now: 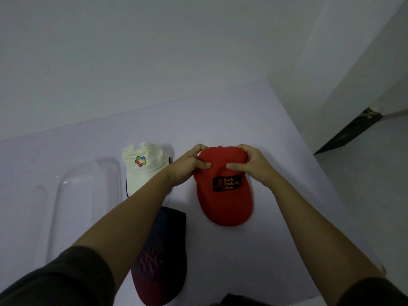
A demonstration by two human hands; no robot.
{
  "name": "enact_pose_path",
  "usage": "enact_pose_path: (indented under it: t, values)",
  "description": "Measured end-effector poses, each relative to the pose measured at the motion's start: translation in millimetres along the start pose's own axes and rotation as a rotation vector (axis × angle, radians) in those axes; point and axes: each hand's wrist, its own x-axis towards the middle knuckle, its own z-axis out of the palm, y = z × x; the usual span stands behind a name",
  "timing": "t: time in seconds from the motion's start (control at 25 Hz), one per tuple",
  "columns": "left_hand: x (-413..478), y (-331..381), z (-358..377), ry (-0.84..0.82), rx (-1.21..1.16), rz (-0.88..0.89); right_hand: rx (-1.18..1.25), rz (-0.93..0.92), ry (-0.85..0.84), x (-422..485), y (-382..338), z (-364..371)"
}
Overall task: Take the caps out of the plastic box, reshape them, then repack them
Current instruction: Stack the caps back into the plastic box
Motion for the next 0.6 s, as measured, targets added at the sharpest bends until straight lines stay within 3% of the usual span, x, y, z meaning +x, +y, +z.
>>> enact_pose_path:
  t: [0.08,0.24,0.44,0.6]
  values:
    - [4.7,-6.2,3.8,0.073,-0.129,-0.052,0.086,0.015,0.019,3.4,4.8,4.3]
    - [9.0,-17.4,5.3,0.154,-0.118,-0.094,0.043,0.071,0.121,7.1,26.0,4.2]
    - [9.8,-21.6,3.7,0.125,-0.310,-0.070,-0.014,0.174,0.111,3.5,51.8,1.8]
    - [7.0,-18.6,9.3,0.091,-0.481,-0.084,0.259,0.114,0.096,6.0,45.4,12.8]
